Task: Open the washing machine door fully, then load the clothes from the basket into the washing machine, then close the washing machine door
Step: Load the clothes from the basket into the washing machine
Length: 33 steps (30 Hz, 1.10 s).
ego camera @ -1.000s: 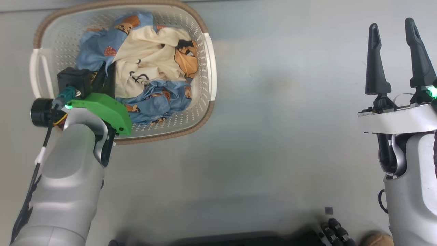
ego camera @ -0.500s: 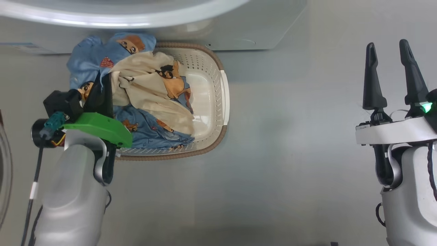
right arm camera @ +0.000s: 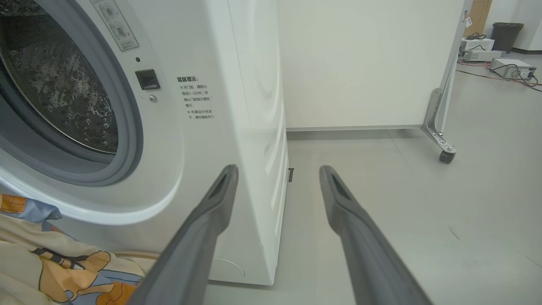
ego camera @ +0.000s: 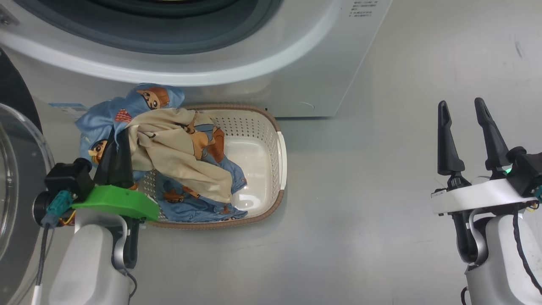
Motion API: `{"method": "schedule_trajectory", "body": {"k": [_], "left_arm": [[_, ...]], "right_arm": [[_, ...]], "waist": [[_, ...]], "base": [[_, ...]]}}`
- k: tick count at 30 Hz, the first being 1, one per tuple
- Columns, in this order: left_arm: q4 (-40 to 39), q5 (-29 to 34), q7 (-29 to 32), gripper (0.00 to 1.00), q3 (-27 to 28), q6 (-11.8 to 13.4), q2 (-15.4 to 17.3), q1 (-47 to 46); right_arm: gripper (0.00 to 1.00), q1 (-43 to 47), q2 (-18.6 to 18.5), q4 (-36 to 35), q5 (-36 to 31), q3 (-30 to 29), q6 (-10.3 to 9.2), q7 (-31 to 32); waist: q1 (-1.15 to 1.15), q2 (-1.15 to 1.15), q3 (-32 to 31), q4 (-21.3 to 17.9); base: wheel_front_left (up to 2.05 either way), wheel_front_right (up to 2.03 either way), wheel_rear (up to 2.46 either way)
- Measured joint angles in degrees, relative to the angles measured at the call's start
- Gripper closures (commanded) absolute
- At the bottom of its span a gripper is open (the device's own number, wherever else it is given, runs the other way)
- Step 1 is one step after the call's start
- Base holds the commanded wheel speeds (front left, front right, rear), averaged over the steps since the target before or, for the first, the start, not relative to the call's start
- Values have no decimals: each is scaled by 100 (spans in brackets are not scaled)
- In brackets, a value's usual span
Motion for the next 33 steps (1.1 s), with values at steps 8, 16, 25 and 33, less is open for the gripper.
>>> {"method": "schedule_trajectory", "body": {"k": [8, 16, 25, 33], "left_arm": [[-582, 147, 0, 100, 178, 163, -8, 740], [-951, 348, 0, 100, 247, 279, -10, 1413], [-1199, 412, 0, 100, 253, 403, -10, 2275], [-1511, 417, 0, 100, 156, 472, -9, 2763]], "right_arm": [[0, 372, 18, 91, 9, 85, 0, 1], [0, 835, 32, 227, 36, 151, 0, 1], [0, 1391, 76, 353, 42, 311, 0, 1], [0, 1722, 76, 313, 43, 344, 0, 1]], "waist": [[0, 0, -660, -28], [0, 0, -1318, -81], [0, 0, -2054, -155], [0, 0, -2537, -243]], "base": [[0, 0, 0], [0, 0, 0], [0, 0, 0], [0, 0, 0]]}}
